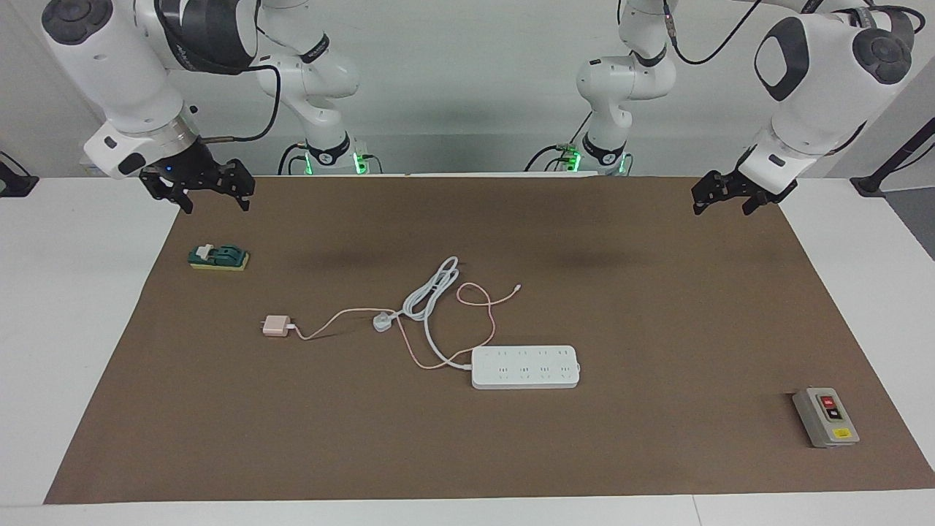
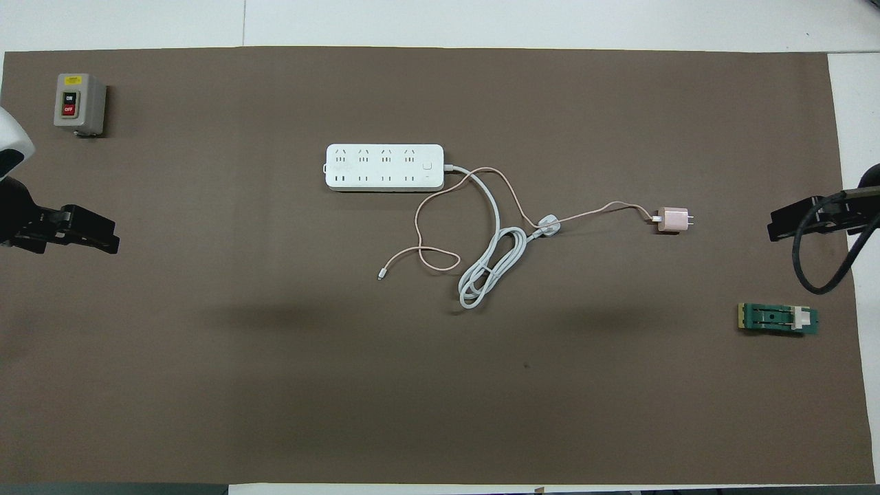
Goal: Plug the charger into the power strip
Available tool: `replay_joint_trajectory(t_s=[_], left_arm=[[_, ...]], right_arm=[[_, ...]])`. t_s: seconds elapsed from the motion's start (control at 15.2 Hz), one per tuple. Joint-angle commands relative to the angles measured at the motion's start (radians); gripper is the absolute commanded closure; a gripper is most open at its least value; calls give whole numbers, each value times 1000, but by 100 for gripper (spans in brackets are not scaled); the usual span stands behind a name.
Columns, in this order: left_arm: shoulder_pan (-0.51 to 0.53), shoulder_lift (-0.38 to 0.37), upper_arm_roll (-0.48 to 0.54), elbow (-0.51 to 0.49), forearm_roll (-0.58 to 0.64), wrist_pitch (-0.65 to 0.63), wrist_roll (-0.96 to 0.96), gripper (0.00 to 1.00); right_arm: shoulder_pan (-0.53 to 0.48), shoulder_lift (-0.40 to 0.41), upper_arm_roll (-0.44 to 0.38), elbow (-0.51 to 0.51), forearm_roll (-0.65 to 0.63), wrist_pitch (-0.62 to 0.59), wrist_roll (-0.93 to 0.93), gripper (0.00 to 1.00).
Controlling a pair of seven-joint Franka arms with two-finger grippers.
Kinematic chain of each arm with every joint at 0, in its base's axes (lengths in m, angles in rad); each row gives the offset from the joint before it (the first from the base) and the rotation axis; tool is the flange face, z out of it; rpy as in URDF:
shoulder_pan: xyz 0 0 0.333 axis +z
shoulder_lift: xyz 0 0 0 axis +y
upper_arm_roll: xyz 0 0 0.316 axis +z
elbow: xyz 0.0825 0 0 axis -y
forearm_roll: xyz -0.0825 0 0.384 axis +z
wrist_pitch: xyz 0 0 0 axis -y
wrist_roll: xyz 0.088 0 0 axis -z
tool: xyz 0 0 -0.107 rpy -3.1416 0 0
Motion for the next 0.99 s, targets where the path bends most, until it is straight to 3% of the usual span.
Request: replay_joint_trajectory(t_s=[0.0,0.92], left_arm=[[6,-16,-1,-7,-3,8,5,0],[6,-16,-3,-7,-3,8,5,0]], right_arm=[[-14,-24,10,-28,-13,14,19,0],[-17,-31,7,-26,-13,12,16,0]])
